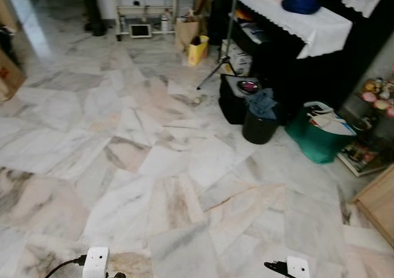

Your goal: Hang keys on a hook

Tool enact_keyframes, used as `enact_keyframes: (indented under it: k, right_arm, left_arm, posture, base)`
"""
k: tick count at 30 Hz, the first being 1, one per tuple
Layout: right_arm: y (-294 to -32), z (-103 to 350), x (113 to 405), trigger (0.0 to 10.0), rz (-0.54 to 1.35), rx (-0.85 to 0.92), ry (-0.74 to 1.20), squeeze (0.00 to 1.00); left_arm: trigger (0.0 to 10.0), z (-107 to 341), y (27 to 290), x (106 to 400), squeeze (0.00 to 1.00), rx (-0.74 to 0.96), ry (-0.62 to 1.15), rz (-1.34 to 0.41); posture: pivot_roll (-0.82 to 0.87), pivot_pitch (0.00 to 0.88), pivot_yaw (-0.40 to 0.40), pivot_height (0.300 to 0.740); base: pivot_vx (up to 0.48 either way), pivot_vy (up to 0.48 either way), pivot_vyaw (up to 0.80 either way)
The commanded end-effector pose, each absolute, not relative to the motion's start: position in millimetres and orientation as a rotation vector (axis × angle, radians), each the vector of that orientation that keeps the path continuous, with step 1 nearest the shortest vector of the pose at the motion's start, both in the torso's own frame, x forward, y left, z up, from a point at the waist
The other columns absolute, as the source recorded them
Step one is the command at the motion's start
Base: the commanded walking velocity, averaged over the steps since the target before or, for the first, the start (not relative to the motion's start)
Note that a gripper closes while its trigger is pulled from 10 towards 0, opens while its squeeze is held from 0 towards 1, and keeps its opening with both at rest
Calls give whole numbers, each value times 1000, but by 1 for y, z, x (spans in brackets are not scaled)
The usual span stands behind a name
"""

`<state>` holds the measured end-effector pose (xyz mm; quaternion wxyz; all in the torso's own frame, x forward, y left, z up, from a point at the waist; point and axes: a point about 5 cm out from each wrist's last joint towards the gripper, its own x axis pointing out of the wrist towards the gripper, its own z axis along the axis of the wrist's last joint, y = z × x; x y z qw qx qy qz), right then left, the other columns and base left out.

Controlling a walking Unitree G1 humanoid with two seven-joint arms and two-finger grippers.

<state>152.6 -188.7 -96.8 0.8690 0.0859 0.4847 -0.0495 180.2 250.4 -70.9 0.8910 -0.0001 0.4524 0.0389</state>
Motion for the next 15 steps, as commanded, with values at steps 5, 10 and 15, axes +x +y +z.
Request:
enact_keyframes:
  k: [5, 10, 15]
  right_arm:
    - [-189, -98, 150, 10000, -103, 175, 1027, 0]
    - [-189, -98, 149, 10000, -100, 183, 1029, 0]
    - [-189, -98, 149, 10000, -101, 181, 1029, 1000]
  left_arm:
    - [10000, -73, 252, 174, 0, 27, 969, 60]
    - [10000, -74, 252, 173, 0, 25, 970, 59]
    - [10000, -74, 252, 173, 0, 25, 970, 57]
  posture:
    - [90, 0, -67, 740]
    - [92, 0, -68, 740]
    - [91, 0, -68, 740]
  base:
    - [0, 0, -781]
    - [0, 0, -781]
    - [0, 0, -781]
